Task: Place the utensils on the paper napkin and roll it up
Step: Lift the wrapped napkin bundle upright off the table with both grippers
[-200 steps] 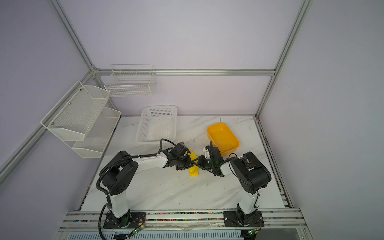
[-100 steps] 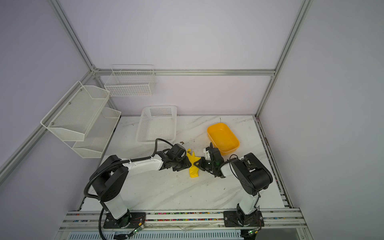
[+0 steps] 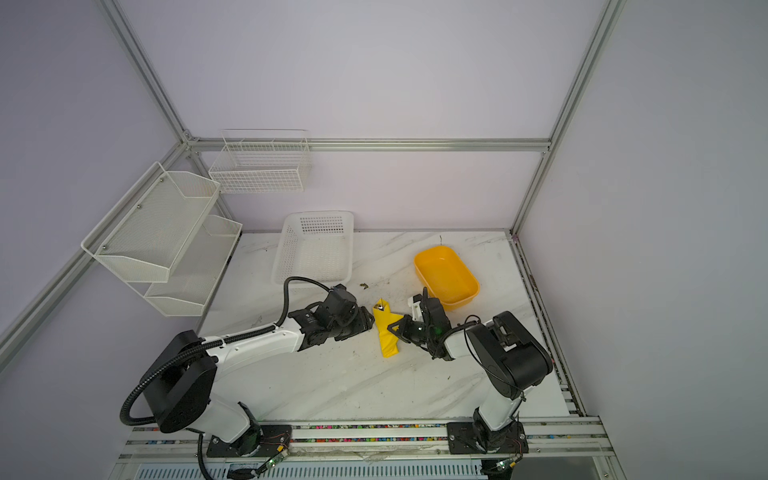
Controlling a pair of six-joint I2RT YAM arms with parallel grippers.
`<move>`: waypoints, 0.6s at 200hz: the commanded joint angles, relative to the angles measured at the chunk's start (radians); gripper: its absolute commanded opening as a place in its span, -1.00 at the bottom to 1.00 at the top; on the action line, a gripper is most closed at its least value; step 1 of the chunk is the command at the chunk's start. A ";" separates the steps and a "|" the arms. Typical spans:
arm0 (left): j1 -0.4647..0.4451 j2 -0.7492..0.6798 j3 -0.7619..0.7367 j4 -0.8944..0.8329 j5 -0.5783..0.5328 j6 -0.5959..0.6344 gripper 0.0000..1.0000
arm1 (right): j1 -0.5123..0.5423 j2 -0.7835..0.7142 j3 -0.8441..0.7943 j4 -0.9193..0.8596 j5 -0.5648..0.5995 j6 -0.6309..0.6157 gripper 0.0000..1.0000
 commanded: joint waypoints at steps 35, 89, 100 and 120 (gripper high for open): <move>0.016 -0.092 -0.100 0.146 -0.019 -0.024 0.45 | 0.003 -0.093 -0.026 0.059 0.005 0.001 -0.96; 0.026 -0.168 -0.203 0.337 -0.018 -0.059 0.54 | 0.003 -0.143 -0.023 0.081 -0.019 0.022 -0.96; 0.030 -0.190 -0.247 0.433 -0.011 -0.070 0.55 | 0.002 -0.166 -0.020 0.085 -0.026 0.028 -0.96; 0.040 -0.234 -0.331 0.637 0.005 -0.058 0.62 | 0.003 -0.217 -0.007 0.087 -0.047 0.032 -0.96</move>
